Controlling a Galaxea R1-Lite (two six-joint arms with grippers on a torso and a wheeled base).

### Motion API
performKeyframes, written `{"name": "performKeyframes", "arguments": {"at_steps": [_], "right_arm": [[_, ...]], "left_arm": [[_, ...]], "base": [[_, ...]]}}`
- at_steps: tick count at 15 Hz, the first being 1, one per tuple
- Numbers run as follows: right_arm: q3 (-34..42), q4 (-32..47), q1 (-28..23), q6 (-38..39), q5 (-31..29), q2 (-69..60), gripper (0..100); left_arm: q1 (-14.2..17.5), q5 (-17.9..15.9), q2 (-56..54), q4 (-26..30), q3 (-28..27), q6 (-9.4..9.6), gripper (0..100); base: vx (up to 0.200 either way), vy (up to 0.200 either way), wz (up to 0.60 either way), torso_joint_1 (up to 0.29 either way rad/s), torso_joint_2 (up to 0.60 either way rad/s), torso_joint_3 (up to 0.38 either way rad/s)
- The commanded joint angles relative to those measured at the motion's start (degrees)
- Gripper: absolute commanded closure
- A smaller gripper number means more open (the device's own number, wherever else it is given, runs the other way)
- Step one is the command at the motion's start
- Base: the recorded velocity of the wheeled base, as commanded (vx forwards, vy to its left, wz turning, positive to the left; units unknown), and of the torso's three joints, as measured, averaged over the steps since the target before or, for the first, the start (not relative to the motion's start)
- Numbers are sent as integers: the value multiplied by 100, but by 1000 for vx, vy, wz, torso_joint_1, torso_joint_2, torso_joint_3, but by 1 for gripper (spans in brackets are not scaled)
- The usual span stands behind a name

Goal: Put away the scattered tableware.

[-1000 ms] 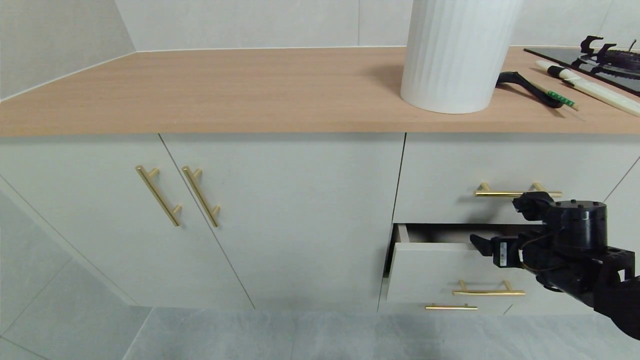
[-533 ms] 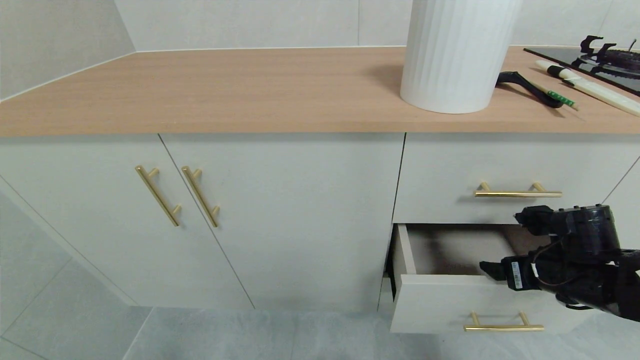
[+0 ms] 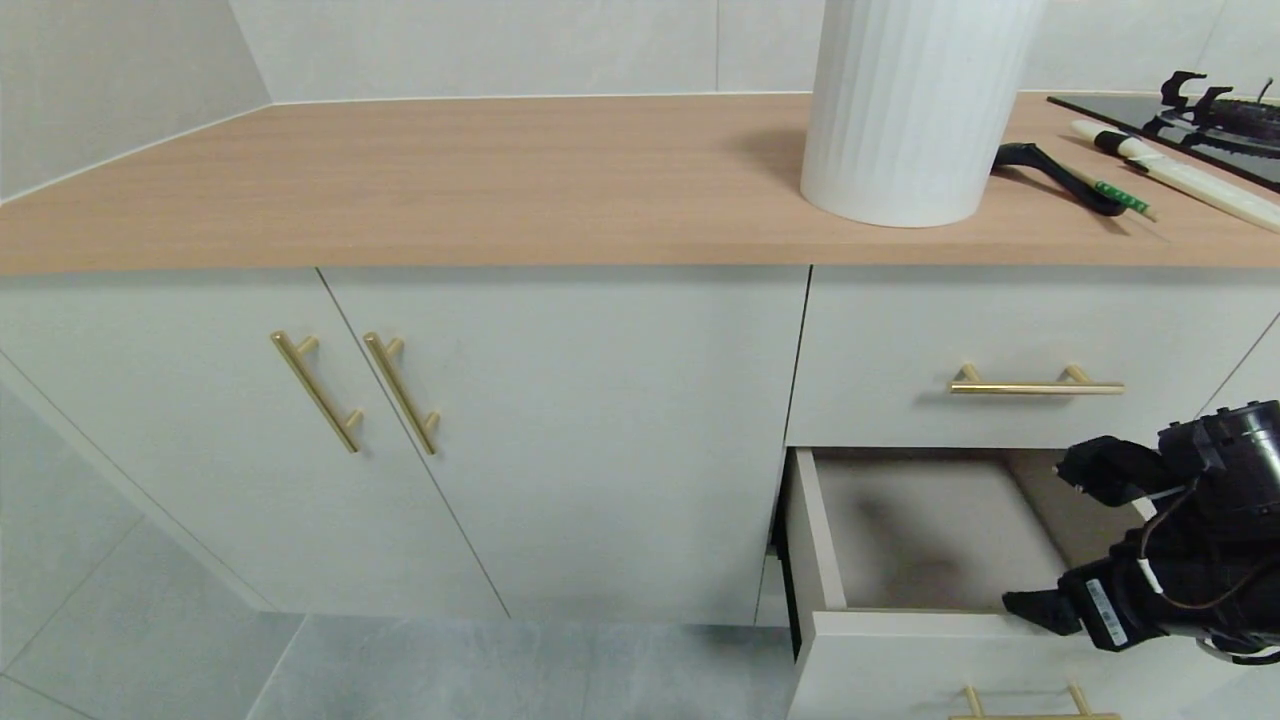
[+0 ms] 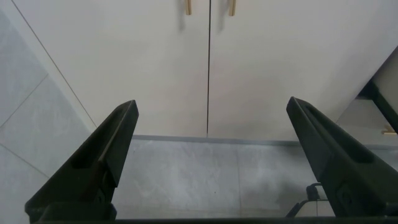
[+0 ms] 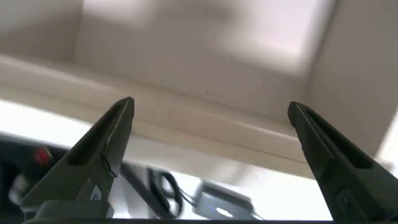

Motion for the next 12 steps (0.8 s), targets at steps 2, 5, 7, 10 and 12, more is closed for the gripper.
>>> {"name": "performKeyframes", "arguments": {"at_steps": [2,5,7,10,12], "right_arm": [[19,258,242,-47,-26,-179,0],[10,891,365,-214,-61,-267,0],[-7,1383,576,-311,-87,-381,0],[19,1981,902,-452,-123,-408,0],[-7,1946,928,-434,-237,-399,0]], "left_arm": [[2,3,9,0,1,-2,0],[2,3,9,0,1,-2,0],[2,3,9,0,1,-2,0],[2,3,9,0,1,-2,0],[2,3,9,0,1,-2,0]], "base": [[0,0,0,0,0,0],[0,0,0,0,0,0],[0,0,0,0,0,0],[0,0,0,0,0,0],[0,0,0,0,0,0]]}}
